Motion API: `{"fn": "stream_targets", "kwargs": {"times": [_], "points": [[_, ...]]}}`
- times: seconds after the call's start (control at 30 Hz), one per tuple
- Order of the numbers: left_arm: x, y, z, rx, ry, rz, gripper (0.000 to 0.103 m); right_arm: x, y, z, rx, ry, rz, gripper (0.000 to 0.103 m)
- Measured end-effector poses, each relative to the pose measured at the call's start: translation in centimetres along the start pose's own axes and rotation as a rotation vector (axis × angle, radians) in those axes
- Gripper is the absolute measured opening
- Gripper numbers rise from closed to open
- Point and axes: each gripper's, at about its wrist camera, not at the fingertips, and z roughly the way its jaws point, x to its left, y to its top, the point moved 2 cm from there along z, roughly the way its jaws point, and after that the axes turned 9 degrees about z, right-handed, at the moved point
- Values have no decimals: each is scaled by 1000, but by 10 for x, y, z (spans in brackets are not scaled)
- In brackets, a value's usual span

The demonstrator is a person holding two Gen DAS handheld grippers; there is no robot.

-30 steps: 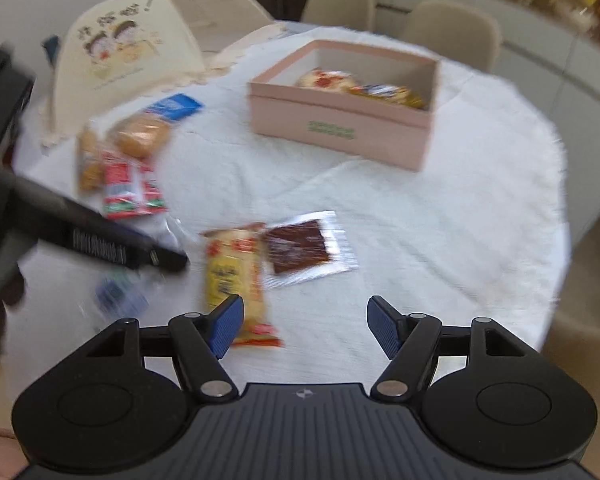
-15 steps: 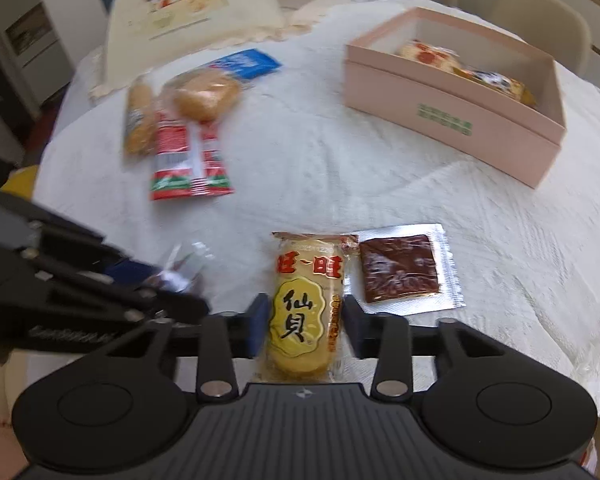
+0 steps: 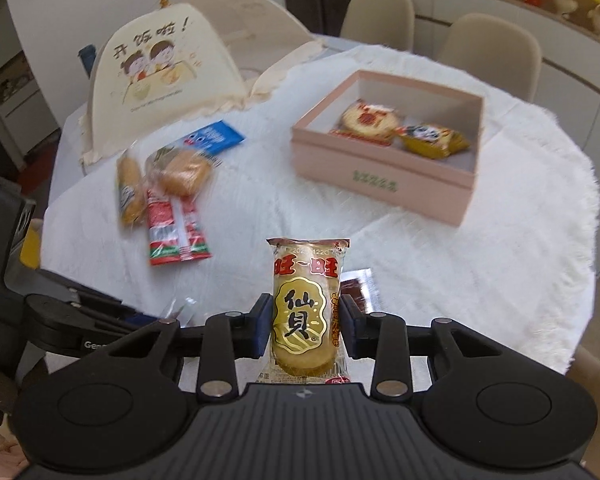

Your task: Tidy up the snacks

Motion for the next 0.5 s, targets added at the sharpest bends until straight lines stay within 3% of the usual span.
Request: {"fn": "stream_targets", "kwargs": {"times": [0.1, 0.2, 0.27, 0.37, 0.5], "points": [[-5, 1, -7, -34, -20, 7, 18, -6, 3, -4, -10, -16, 15, 35], [-16, 24, -32, -139, -75, 34, 15, -13, 9, -14, -38, -24, 30, 35], [-27, 58, -59, -251, -102, 82, 15, -19, 18, -24, -75, -27, 51, 35], [-43, 118, -90, -383, -74, 164, 15, -28, 35, -38, -132, -21, 99, 35], [-52, 196, -99, -478, -60, 172, 15, -37, 49, -50, -193, -44, 146, 35]]}}
